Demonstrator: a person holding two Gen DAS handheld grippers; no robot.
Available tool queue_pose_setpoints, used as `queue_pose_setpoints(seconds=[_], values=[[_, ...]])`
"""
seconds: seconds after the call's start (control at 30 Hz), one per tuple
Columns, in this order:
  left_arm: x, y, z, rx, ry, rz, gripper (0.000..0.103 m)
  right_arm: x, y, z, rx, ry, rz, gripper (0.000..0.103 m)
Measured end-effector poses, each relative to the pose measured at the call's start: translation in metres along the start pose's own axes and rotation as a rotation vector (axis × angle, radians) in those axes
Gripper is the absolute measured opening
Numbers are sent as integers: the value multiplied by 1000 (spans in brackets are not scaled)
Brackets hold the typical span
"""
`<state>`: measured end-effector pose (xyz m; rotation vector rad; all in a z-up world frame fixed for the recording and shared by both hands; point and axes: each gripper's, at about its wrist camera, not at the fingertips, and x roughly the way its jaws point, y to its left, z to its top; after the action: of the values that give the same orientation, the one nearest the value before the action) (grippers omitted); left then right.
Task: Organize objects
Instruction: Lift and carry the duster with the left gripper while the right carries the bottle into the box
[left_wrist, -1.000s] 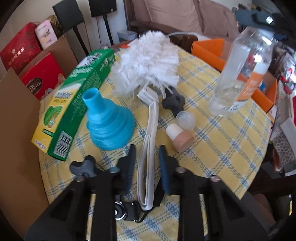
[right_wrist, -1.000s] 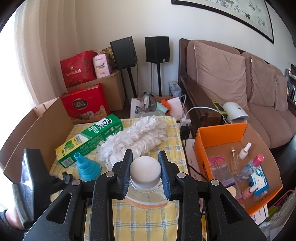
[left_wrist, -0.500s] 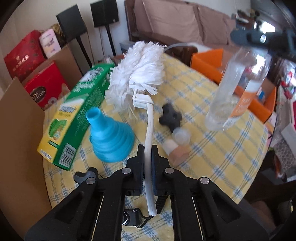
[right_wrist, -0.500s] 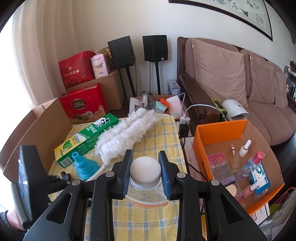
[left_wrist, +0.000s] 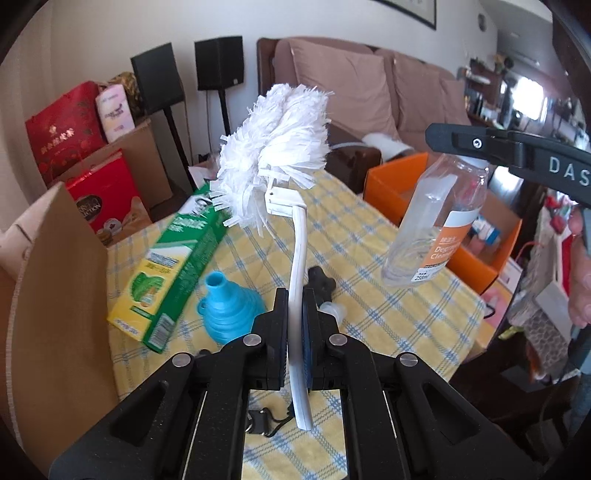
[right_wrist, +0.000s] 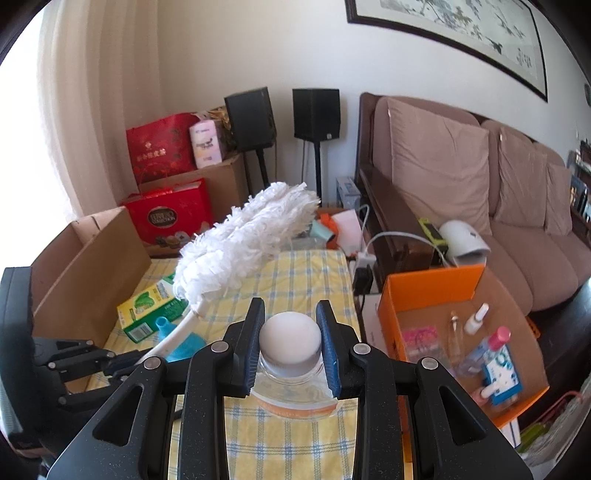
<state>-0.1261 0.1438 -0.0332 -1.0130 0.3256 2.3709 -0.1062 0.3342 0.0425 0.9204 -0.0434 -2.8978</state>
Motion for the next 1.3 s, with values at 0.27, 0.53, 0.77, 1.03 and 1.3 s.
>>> queue_pose_setpoints(seconds=[0.27,0.53,0.77,1.03,1.3], values=[[-47,20,6,-32,-61,29,6,-14,31,26,-64,-18,42,29],[-90,57,-2,-87,-90,94,6,-22,81,49,-121,-20,122,29],[-124,94,-17,-129,-94,179,6,-22,127,67,-167,-13,205,28],[-148,149,-46,-203,-55,275,6,-11,182,86,-215,6,297,28],[-161,194,-74,-283,-45,321,6,4,226,94,-248,34,354,28]])
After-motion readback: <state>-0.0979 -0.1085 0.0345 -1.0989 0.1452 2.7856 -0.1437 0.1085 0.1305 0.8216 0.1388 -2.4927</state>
